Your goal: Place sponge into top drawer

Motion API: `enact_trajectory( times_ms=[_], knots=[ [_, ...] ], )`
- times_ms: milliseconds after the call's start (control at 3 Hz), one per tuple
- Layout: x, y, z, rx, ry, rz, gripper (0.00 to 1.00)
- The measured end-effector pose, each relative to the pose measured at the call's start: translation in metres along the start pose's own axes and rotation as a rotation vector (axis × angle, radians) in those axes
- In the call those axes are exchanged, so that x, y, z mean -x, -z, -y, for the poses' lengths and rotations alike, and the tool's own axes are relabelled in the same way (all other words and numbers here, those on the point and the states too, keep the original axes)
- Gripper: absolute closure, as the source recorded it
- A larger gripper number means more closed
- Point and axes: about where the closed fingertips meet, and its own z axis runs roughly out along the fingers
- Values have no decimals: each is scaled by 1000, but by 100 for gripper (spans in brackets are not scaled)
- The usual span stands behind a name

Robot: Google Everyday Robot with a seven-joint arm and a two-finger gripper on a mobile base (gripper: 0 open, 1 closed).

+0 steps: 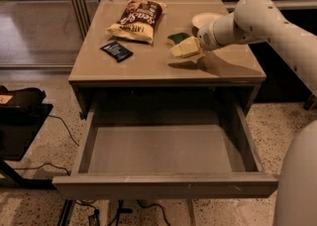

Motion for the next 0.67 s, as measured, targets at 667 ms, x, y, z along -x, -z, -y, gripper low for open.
enact_trajectory(
  times_ms=[667],
  knots=[
    [0,0,0,0,0,0,41]
  ],
)
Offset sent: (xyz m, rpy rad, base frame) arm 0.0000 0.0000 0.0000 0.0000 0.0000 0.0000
